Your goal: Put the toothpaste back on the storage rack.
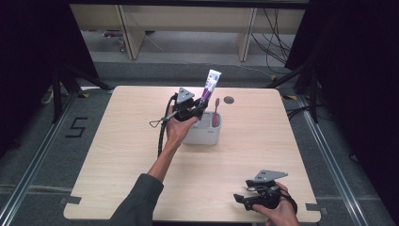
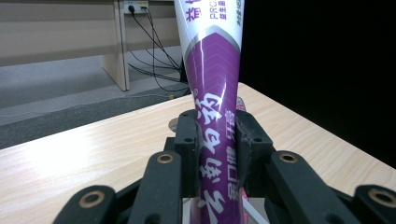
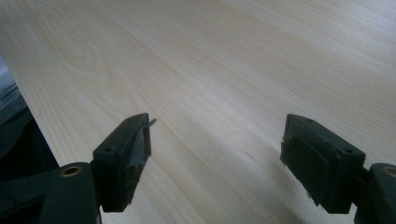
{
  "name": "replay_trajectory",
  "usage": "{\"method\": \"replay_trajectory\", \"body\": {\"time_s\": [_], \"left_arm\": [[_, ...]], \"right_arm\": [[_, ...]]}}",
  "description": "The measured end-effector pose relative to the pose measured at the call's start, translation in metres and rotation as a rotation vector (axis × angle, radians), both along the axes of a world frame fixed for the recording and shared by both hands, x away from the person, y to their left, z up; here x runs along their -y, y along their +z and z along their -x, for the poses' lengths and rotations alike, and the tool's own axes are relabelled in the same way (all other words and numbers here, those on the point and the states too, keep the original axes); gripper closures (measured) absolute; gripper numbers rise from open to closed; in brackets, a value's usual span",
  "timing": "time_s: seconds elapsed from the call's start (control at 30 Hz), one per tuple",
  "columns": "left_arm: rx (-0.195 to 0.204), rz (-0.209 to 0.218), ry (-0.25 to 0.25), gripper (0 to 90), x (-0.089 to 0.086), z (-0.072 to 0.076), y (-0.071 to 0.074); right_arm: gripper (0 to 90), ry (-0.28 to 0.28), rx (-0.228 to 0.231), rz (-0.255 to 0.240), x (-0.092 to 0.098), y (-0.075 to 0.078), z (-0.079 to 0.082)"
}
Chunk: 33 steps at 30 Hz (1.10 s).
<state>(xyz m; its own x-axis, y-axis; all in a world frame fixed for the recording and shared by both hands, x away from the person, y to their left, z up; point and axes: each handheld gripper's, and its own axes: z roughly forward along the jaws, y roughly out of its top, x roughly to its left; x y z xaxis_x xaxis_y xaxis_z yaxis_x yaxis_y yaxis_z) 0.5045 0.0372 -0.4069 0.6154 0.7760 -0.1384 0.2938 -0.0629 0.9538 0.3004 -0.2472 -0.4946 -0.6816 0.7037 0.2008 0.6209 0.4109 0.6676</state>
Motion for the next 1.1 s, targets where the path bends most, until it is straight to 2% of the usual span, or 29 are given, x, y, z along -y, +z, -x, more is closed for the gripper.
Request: {"method": "replay_trajectory", "body": {"time_s": [0.23,0.33,0.37,0.4,0.57,0.6,0.67,0.7,0.77,1.1], "left_arm": [[0.007,0.011,-0.001,73.0,0.000,-0.001,-0.006],[-0.004,0.020,0.006,72.9,-0.002,-0.002,-0.010],[-0.009,0.023,0.007,72.9,-0.002,-0.002,-0.011],[-0.008,0.022,0.009,72.9,-0.003,-0.003,-0.012],[-0.007,0.019,0.012,72.7,-0.003,-0.002,-0.015],[-0.005,0.017,0.013,72.7,-0.003,-0.002,-0.016],[-0.012,0.021,0.018,72.7,-0.003,-0.002,-0.019],[-0.012,0.019,0.018,72.6,-0.004,-0.002,-0.020],[-0.015,0.017,0.019,72.6,-0.004,-0.003,-0.022],[-0.025,0.002,0.029,72.2,-0.005,-0.001,-0.033]], "right_arm": [[25.0,0.006,0.012,0.007,0.001,0.000,-0.001],[25.1,-0.009,0.033,-0.036,-0.001,-0.003,-0.001],[25.1,-0.008,0.003,-0.017,0.000,-0.001,0.000],[25.1,0.007,0.009,0.004,0.001,0.000,-0.001],[25.1,0.007,0.012,0.003,0.001,0.000,-0.001],[25.1,-0.002,-0.001,-0.003,0.001,0.000,0.000],[25.1,0.007,0.011,0.003,0.001,0.000,-0.001],[25.1,0.000,0.001,-0.002,0.001,0.000,0.000],[25.1,0.024,0.023,0.007,0.002,0.000,-0.002],[25.1,0.023,0.022,0.010,0.002,0.000,-0.002]]}}
